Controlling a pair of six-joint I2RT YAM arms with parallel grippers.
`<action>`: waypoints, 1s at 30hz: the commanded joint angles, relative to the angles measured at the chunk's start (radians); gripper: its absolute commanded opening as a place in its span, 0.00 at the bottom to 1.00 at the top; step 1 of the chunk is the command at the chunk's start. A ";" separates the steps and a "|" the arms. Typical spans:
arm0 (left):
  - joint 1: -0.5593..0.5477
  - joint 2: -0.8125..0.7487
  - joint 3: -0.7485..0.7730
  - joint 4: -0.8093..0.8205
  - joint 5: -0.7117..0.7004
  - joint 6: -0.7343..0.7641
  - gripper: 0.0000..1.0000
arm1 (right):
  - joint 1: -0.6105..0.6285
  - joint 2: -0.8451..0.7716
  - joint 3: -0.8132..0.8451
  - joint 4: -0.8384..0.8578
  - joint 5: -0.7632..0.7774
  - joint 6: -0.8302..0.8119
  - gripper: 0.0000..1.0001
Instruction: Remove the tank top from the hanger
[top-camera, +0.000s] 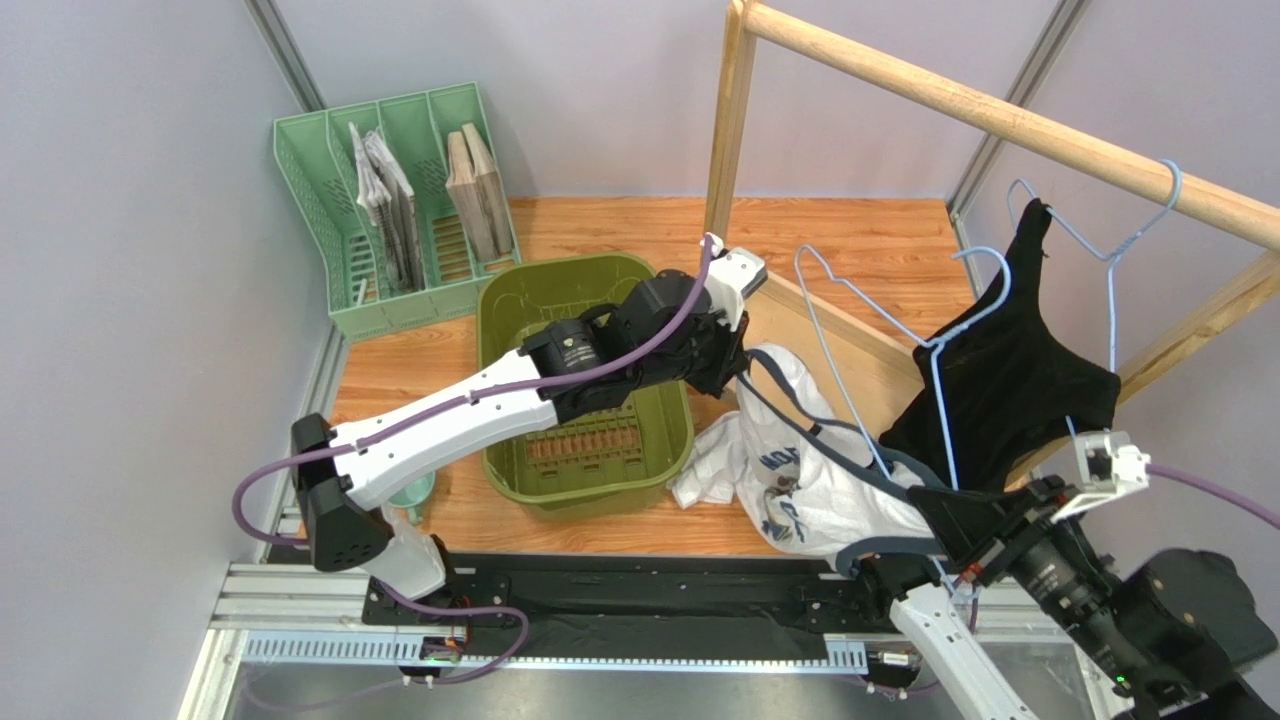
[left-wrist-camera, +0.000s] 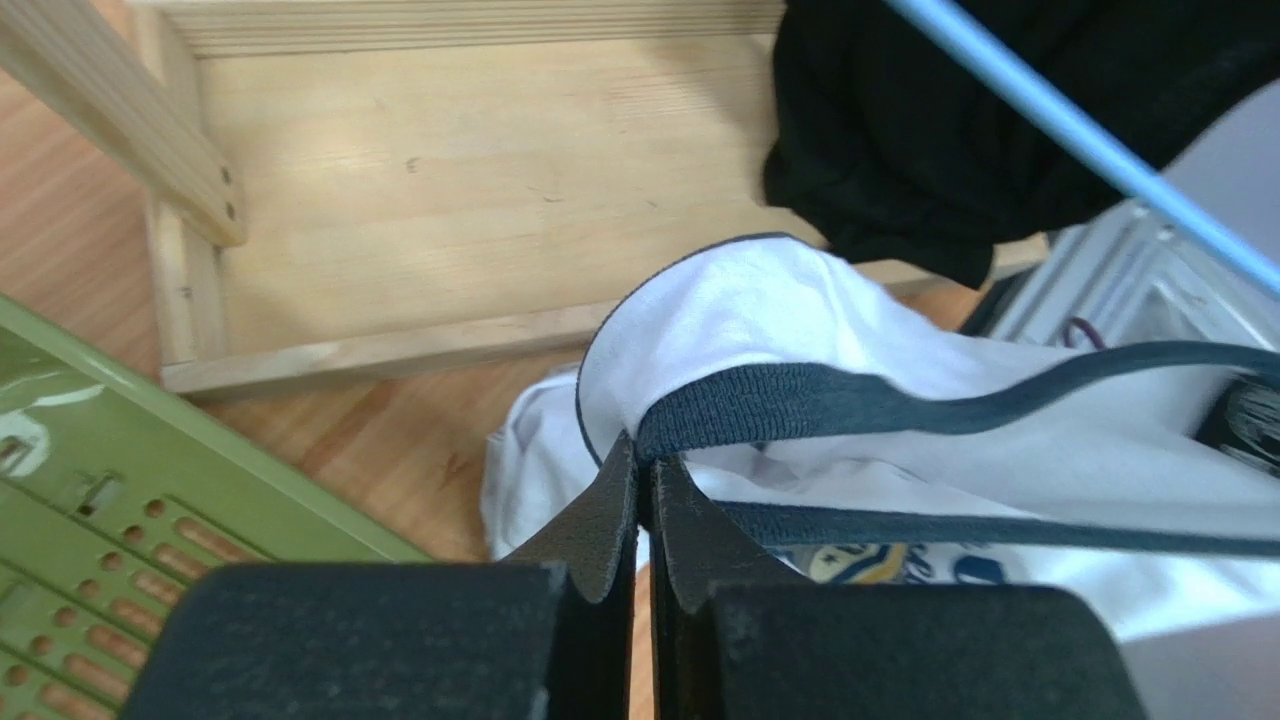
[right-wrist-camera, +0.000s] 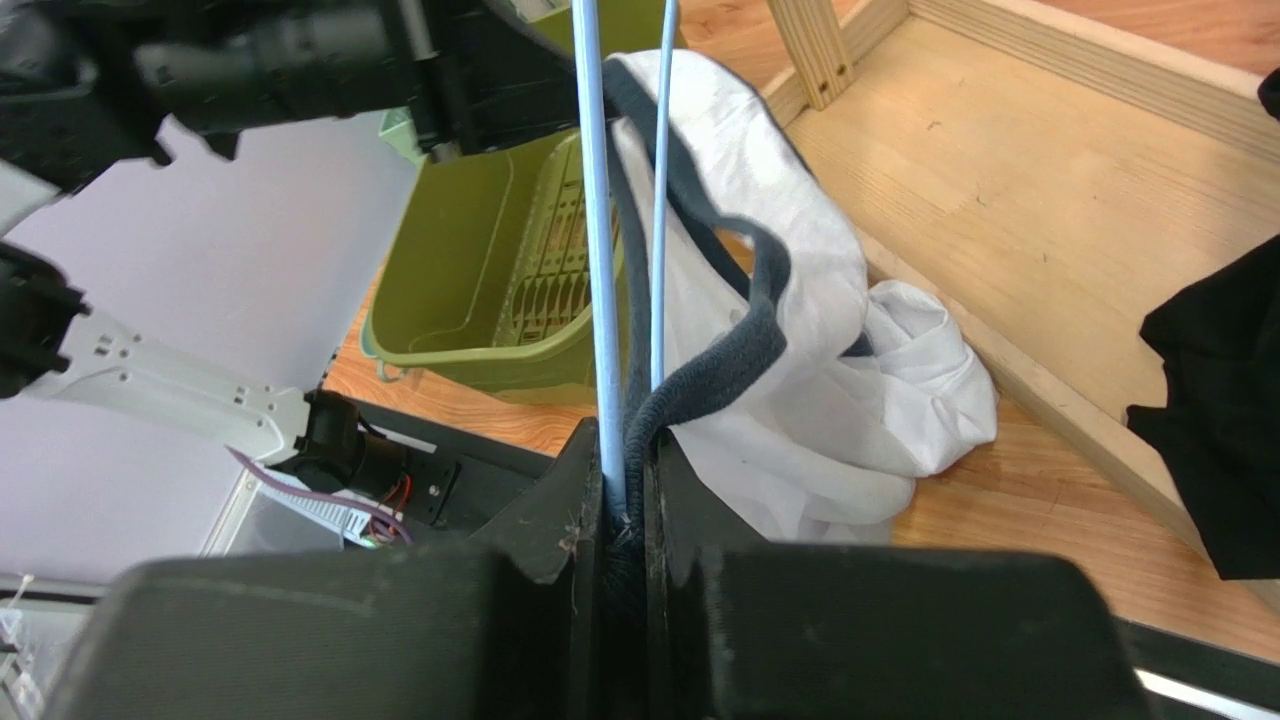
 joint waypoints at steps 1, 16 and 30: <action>0.006 -0.140 -0.065 0.138 0.131 -0.046 0.00 | 0.003 0.051 -0.037 0.119 0.035 0.021 0.00; 0.006 -0.288 -0.188 0.091 0.120 -0.014 0.65 | 0.003 0.092 -0.327 0.403 0.025 0.058 0.00; 0.006 -0.011 0.239 0.112 0.228 -0.065 0.75 | 0.003 0.209 -0.396 0.540 -0.014 0.042 0.00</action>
